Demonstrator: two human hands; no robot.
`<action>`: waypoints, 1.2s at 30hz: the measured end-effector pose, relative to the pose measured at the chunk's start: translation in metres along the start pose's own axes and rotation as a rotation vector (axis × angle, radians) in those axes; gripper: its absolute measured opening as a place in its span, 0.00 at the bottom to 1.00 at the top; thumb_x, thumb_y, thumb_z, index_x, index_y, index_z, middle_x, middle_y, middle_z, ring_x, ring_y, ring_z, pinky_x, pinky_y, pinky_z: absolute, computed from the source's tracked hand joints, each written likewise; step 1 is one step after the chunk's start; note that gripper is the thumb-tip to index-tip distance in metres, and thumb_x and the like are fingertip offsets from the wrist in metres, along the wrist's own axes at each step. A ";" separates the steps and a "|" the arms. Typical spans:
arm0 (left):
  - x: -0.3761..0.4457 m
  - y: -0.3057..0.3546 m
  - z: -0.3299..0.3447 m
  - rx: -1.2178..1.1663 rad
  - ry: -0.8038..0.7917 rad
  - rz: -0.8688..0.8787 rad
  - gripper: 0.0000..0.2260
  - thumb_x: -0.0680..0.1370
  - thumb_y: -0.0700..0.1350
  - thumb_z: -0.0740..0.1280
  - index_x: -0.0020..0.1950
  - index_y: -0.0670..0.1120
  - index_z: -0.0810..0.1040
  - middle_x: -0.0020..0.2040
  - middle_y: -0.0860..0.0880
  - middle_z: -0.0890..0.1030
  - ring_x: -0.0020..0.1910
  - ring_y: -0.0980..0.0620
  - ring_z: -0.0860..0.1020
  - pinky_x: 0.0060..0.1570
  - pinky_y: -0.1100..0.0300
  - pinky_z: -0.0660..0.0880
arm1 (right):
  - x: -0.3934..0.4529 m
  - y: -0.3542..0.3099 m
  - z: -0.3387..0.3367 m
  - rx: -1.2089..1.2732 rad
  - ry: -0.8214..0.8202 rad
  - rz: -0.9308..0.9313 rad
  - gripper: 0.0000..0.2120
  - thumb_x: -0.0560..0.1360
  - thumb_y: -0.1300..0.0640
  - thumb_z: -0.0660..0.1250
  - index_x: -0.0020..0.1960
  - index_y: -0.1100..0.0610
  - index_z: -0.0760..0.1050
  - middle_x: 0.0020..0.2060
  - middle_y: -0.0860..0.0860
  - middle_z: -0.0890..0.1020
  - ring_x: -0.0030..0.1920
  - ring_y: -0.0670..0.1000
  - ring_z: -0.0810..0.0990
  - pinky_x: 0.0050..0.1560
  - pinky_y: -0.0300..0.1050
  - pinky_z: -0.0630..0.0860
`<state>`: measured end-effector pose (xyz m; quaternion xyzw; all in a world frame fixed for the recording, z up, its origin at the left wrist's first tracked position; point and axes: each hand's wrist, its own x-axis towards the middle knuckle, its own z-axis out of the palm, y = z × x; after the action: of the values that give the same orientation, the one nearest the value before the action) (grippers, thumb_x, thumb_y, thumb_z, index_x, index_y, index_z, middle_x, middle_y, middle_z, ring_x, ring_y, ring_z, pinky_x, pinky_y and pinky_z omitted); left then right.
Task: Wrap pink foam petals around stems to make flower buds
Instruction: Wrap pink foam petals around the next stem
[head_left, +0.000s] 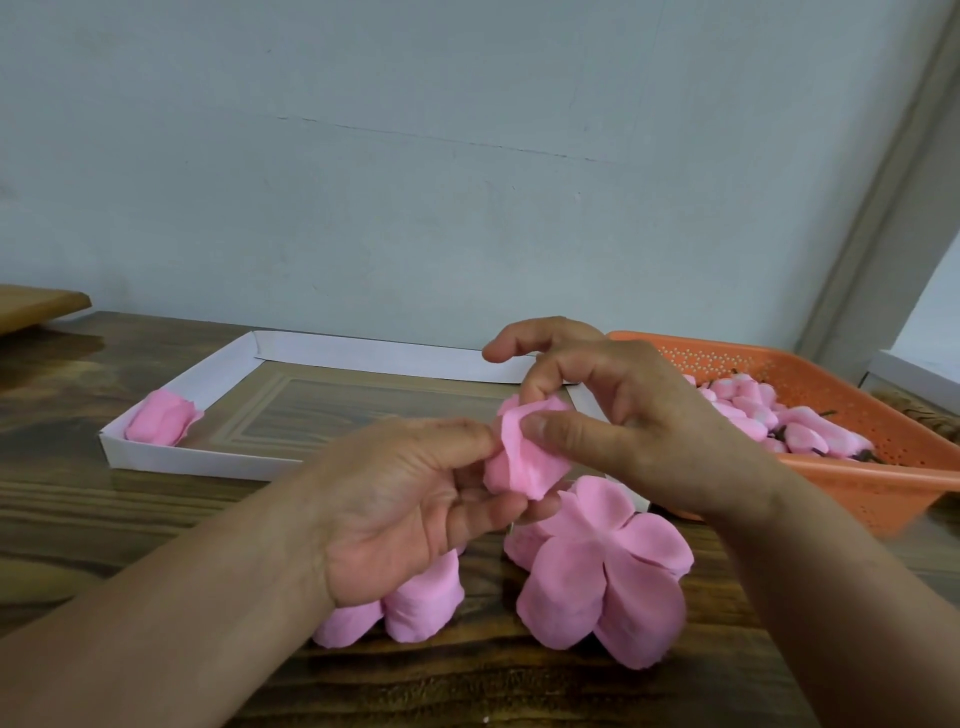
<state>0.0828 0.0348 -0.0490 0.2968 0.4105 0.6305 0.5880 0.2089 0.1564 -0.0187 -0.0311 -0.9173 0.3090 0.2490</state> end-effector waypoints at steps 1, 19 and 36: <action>0.000 0.000 0.000 0.004 -0.001 -0.001 0.14 0.64 0.41 0.70 0.46 0.38 0.85 0.42 0.38 0.84 0.36 0.46 0.84 0.31 0.65 0.80 | 0.000 0.000 0.000 -0.011 0.003 0.003 0.03 0.69 0.57 0.66 0.38 0.51 0.75 0.58 0.43 0.76 0.60 0.43 0.75 0.64 0.54 0.65; 0.000 -0.002 0.004 0.015 0.062 0.068 0.19 0.73 0.50 0.65 0.55 0.37 0.80 0.40 0.39 0.83 0.35 0.47 0.84 0.29 0.64 0.79 | 0.001 -0.004 0.001 -0.053 0.039 -0.027 0.04 0.68 0.58 0.66 0.38 0.50 0.74 0.57 0.44 0.77 0.58 0.42 0.75 0.62 0.41 0.67; 0.001 0.007 -0.007 -0.233 -0.047 0.016 0.14 0.61 0.35 0.78 0.43 0.32 0.84 0.42 0.36 0.83 0.37 0.45 0.84 0.23 0.67 0.76 | 0.003 0.008 -0.012 0.421 0.278 -0.134 0.06 0.62 0.60 0.66 0.38 0.52 0.78 0.49 0.46 0.82 0.56 0.45 0.77 0.54 0.37 0.72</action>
<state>0.0731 0.0346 -0.0463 0.2444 0.3183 0.6715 0.6230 0.2117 0.1706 -0.0139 0.0402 -0.7898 0.4687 0.3937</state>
